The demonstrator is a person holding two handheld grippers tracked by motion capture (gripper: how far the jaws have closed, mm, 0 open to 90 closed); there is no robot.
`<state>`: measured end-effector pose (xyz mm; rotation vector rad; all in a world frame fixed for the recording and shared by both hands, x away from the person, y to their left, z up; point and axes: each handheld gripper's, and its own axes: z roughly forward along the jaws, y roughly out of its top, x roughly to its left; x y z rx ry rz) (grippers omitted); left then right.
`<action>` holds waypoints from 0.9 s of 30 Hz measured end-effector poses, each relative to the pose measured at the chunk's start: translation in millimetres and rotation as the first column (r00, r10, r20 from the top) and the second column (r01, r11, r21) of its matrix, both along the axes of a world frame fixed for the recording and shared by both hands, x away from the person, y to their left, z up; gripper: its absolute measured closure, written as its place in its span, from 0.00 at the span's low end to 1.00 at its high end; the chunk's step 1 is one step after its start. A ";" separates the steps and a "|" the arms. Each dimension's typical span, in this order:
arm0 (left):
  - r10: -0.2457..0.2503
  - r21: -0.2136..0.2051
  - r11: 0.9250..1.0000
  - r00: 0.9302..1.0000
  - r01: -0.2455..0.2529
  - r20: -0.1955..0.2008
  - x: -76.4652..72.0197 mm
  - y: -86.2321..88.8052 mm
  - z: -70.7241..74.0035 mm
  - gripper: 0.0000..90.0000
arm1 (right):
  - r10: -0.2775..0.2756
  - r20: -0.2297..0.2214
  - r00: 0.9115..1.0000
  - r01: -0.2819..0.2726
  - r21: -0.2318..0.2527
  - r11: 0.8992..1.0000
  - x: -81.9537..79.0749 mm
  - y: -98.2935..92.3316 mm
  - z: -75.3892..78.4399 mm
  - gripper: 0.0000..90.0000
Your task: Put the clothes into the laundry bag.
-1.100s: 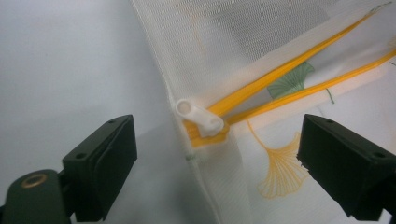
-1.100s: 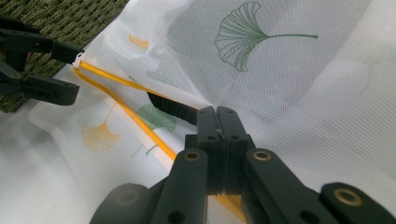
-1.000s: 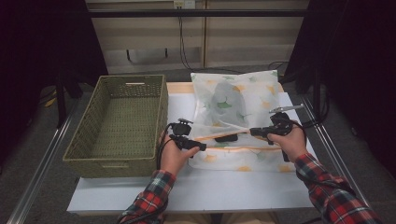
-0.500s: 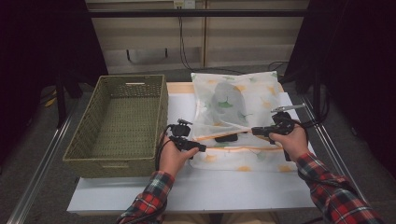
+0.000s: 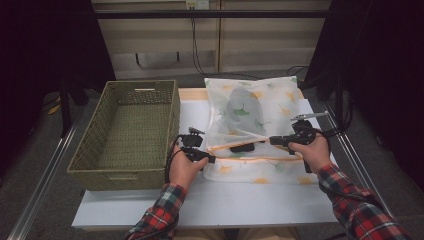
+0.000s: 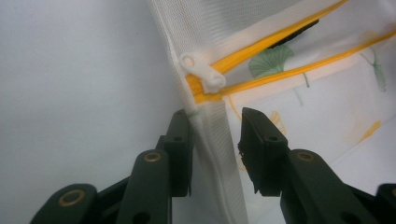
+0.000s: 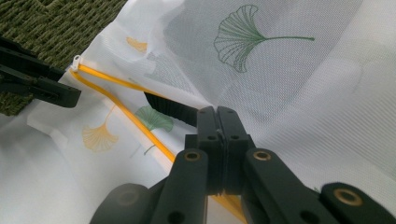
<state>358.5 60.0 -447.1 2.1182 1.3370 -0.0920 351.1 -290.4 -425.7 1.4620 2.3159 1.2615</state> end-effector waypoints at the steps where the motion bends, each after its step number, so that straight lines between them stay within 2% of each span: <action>1: -0.002 -0.014 1.000 1.000 0.002 -0.013 -0.4 -0.4 0.7 0.83 | 0.003 -0.004 1.000 -0.003 0.001 1.000 -0.3 0.9 -0.1 1.00; 3: -0.010 -0.013 1.000 1.000 0.010 -0.009 -1.0 -1.0 2.8 0.87 | 0.012 -0.006 1.000 -0.012 -0.001 1.000 -1.1 2.3 -0.6 1.00; 5: -0.004 -0.031 1.000 1.000 0.004 -0.022 -1.8 -1.7 4.6 0.92 | 0.019 -0.013 1.000 -0.019 0.005 1.000 -2.4 3.5 -1.6 1.00; 7: -0.012 -0.017 1.000 1.000 0.012 -0.010 -2.0 -2.0 4.7 0.95 | 0.027 -0.022 0.999 -0.027 0.007 1.000 -3.7 4.1 -2.8 1.00; 10: -0.018 -0.027 0.999 1.000 0.018 -0.010 -1.8 -1.9 4.4 0.96 | 0.039 -0.029 0.999 -0.039 0.008 0.999 -5.7 5.3 -6.4 1.00; 13: -0.001 -0.043 0.999 1.000 0.001 -0.005 -2.2 -2.1 5.2 0.96 | 0.042 -0.040 0.998 -0.042 0.014 0.999 -7.2 6.2 -9.3 1.00; 18: -0.006 -0.046 0.999 1.000 0.005 -0.003 -1.1 0.7 5.8 0.96 | 0.047 -0.056 0.997 -0.047 0.004 0.999 -8.2 9.5 -15.4 0.99; 22: -0.005 -0.049 0.999 1.000 0.004 -0.016 -0.9 0.8 3.9 0.96 | 0.039 -0.047 0.998 -0.039 -0.011 0.999 -7.2 13.5 -15.2 0.94; 24: -0.001 -0.054 0.999 1.000 0.000 -0.017 -1.1 0.3 3.7 0.95 | 0.048 -0.035 0.998 -0.049 -0.025 0.998 -6.1 16.7 -12.5 0.89; 27: -0.003 -0.051 0.999 1.000 0.002 -0.017 -1.1 0.3 3.4 0.95 | 0.061 -0.023 0.998 -0.062 -0.023 0.998 -3.4 23.7 -7.9 0.82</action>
